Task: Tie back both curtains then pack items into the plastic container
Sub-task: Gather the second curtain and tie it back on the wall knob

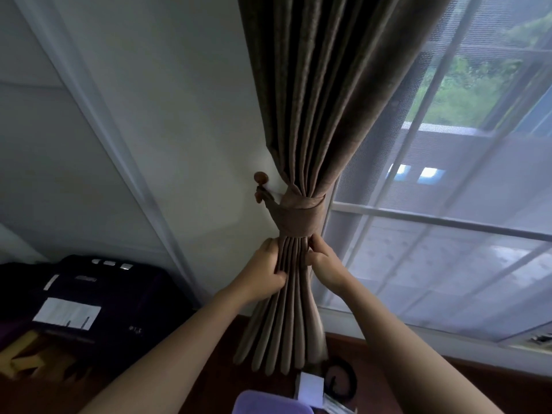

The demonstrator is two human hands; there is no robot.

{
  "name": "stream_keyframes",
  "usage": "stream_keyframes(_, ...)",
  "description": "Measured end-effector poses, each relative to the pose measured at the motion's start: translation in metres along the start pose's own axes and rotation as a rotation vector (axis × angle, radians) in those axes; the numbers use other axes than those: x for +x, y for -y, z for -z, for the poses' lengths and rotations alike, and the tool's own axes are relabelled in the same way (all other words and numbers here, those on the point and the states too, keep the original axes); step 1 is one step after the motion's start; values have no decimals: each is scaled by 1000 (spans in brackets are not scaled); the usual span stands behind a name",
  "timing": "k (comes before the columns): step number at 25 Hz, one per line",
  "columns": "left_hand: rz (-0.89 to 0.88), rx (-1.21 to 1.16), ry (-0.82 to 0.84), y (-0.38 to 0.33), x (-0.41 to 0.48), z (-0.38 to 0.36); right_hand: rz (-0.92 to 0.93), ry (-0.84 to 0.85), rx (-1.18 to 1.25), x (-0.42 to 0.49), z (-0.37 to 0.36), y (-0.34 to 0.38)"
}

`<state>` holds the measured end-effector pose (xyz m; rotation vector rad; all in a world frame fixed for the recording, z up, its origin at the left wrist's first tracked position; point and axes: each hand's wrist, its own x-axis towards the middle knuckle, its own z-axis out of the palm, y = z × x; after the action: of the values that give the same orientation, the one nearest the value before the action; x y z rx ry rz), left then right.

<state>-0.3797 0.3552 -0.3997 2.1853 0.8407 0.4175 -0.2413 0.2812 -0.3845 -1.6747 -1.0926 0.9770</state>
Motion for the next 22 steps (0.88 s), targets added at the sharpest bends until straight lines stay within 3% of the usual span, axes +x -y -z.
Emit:
stream_keyframes(3, 34, -53, -29, 3, 11, 9, 21, -76, -239, -3, 12, -7)
stream_keyframes(6, 13, -116, -30, 8, 6, 11, 109, -326, -214, -20, 13, -13)
stream_keyframes(9, -98, 111, -61, 16, 7, 12, 201, -431, -301, -23, 6, -17)
stream_keyframes(15, -251, 487, -88, 22, -1, -6, 242, -434, -561, -10, -5, -20)
stream_keyframes(19, -73, 215, -81, 32, 5, -9, 216, -420, -549, -11, -2, -24)
stream_keyframes(22, 69, 49, 38, 40, 6, -11, 136, -407, -599, -15, -7, -39)
